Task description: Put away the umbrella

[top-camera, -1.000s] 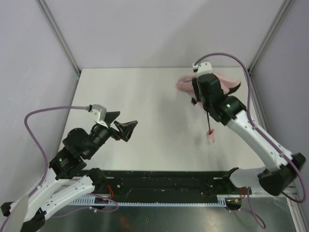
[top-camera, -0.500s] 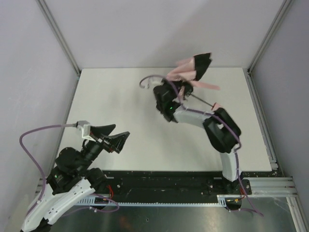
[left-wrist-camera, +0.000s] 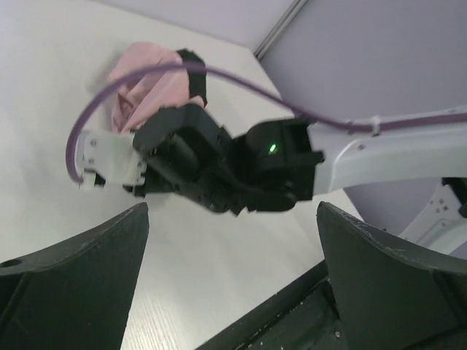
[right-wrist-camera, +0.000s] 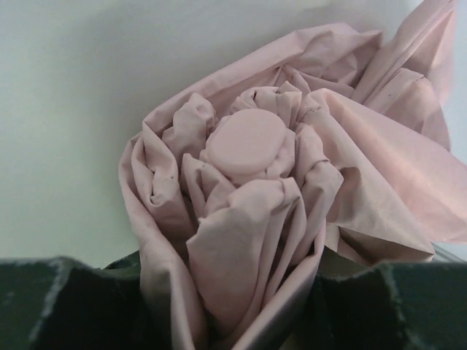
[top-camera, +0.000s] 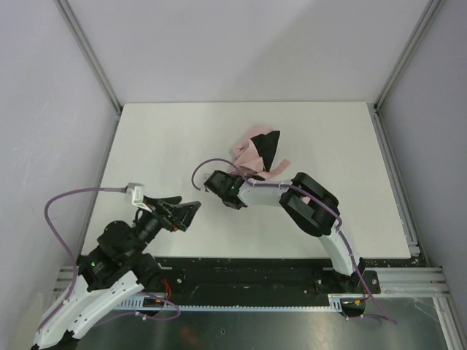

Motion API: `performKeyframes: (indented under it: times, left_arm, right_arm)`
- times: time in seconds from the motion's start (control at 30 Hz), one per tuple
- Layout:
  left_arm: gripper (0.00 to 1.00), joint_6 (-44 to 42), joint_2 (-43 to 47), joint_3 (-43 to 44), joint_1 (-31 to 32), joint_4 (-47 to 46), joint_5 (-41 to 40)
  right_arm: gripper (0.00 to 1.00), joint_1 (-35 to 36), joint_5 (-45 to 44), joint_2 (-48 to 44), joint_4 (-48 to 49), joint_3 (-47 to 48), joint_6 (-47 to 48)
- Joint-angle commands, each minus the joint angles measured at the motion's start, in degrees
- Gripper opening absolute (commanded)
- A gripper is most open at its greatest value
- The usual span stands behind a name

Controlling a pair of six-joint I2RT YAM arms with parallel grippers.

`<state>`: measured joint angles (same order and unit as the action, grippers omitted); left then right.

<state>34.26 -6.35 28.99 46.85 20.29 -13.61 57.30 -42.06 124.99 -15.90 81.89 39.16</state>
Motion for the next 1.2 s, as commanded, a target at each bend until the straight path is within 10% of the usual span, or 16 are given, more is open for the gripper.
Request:
performKeyframes:
  times: [0.0, 0.67, 1.17]
  left_arm:
    - [0.99, 5.72, -3.74, -0.66, -0.27, 2.57, -0.80]
    - [0.99, 41.08, -18.19, -10.63, -3.90, 3.88, 1.23]
    - [0.99, 41.85, -41.63, -25.79, -24.31, -48.85, 23.28]
  right_arm:
    - [0.00, -0.55, 25.11, 3.35, -21.66, 3.47, -12.61]
    - [0.00, -8.63, 64.16, 12.75, -28.76, 7.99, -24.70]
    - [0.00, -13.08, 76.01, 11.92, -21.30, 2.63, -26.23]
